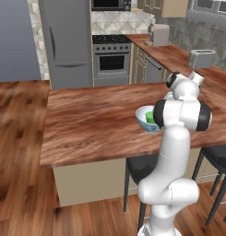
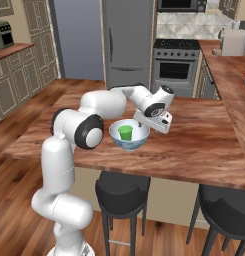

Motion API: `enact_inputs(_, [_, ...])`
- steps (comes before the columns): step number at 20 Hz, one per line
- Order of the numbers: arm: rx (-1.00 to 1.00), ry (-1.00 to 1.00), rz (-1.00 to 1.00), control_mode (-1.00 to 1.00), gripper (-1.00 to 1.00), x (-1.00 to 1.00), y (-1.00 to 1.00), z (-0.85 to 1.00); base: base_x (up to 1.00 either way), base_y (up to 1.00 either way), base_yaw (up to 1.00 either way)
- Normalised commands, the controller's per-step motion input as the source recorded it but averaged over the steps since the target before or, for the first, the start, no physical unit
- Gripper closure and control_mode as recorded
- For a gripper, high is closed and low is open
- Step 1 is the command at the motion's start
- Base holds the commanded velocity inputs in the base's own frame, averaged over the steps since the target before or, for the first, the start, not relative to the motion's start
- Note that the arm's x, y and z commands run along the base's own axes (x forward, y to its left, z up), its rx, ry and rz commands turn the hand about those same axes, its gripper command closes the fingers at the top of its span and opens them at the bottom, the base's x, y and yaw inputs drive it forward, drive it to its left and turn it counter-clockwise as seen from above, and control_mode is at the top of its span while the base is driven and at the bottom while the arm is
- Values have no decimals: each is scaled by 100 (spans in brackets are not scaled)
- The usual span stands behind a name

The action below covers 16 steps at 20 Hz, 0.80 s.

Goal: Place the cup inside the bowl on the dining table and move the bowl to any counter.

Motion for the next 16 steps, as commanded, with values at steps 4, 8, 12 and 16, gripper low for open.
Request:
enact_inputs(4, [5, 0, 0, -100, -100, 0, 0, -18, 0, 0, 0])
enact_inputs(8, [3, 0, 0, -100, -100, 0, 0, -14, 0, 0, 0])
enact_inputs(12, [2, 0, 0, -100, -100, 0, 0, -14, 0, 0, 0])
enact_inputs(16, [1, 0, 0, -100, -100, 0, 0, -11, 0, 0, 0])
